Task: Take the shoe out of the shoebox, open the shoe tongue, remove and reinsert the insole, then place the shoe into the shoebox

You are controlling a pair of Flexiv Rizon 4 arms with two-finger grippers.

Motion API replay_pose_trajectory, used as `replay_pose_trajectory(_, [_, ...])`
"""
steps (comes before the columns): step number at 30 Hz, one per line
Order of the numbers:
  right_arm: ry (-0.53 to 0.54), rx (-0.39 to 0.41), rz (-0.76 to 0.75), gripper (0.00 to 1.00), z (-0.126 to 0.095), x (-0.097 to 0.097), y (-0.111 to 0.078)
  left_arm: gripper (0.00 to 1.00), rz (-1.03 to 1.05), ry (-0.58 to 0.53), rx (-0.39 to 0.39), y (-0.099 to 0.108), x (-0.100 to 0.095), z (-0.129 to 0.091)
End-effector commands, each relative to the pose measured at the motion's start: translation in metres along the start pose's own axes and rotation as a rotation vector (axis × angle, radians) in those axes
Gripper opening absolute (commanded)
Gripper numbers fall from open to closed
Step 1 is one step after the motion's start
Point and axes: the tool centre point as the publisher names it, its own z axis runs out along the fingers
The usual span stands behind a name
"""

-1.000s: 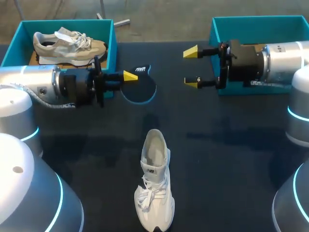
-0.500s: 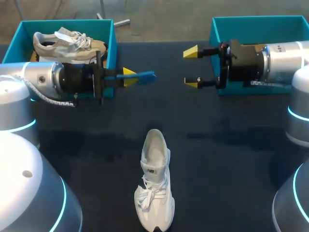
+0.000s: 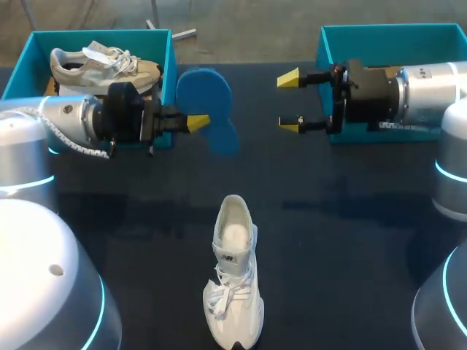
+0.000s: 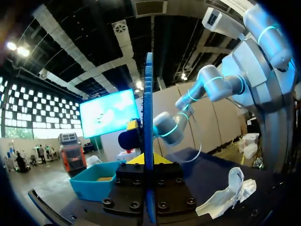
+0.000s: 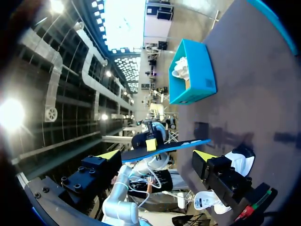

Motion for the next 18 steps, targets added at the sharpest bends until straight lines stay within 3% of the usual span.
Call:
replay_pose_trajectory(1, [-0.001,-0.002,0.0,1.0,0.001,0.0,0.0,0.0,-0.398,0.013,-0.046,-0.001,-0.001,0.0])
replay_pose_trajectory(11, [-0.001,-0.002,0.0,1.0,0.001,0.0,0.0,0.0,-0.398,0.013,-0.046,-0.001,-0.001,0.0])
replay_pose_trajectory(18, [-0.001,-0.002,0.0,1.0,0.001,0.0,0.0,0.0,-0.859,0.016,0.033,0.009,0.003,0.012])
